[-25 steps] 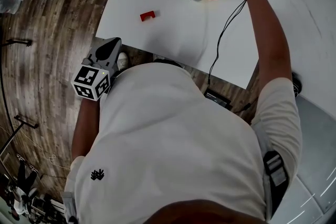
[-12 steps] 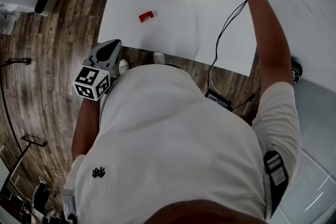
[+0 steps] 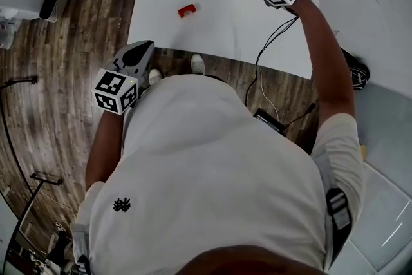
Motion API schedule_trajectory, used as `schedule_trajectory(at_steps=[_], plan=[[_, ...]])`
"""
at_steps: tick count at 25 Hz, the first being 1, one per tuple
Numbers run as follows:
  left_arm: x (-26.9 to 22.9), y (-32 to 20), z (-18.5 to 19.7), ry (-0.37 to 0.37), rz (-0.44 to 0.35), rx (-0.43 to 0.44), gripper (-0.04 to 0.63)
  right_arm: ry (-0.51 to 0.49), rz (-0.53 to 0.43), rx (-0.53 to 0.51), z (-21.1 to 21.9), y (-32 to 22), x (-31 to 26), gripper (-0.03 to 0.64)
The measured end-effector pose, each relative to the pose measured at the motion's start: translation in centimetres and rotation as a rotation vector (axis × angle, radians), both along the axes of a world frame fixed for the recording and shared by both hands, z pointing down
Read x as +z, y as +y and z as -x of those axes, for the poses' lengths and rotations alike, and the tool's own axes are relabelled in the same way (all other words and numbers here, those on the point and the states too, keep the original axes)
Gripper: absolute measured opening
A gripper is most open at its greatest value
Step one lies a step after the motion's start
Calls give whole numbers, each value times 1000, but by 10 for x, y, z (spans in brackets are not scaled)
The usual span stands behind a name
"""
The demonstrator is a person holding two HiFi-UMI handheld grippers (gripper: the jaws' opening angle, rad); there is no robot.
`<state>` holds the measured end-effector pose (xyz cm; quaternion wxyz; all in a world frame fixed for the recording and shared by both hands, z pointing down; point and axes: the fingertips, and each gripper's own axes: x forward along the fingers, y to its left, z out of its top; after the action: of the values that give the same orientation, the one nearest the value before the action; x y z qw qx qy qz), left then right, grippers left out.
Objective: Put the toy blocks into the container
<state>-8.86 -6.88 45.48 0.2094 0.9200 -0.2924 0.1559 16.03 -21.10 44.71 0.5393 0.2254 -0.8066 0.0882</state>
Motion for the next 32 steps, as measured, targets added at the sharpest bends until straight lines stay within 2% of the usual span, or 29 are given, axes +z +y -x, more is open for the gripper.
schedule_trajectory(at_steps=[5, 11, 15, 19, 25, 32], plan=[[2, 7, 22, -5, 6, 16, 6, -18, 56, 4, 41, 40, 33, 262], [12, 15, 44, -16, 31, 32, 6, -75, 117, 87, 87, 67, 86, 268], [15, 22, 53, -24, 36, 51, 6, -116, 115, 190, 104, 70, 114, 275], [17, 23, 63, -26, 44, 65, 6, -177, 119, 369, 110, 57, 136, 287], [22, 25, 82, -25, 65, 65, 6, -255, 70, 554, 115, 34, 159, 313], [20, 19, 101, -22, 68, 42, 6, -290, -30, 668, 120, 19, 176, 336]])
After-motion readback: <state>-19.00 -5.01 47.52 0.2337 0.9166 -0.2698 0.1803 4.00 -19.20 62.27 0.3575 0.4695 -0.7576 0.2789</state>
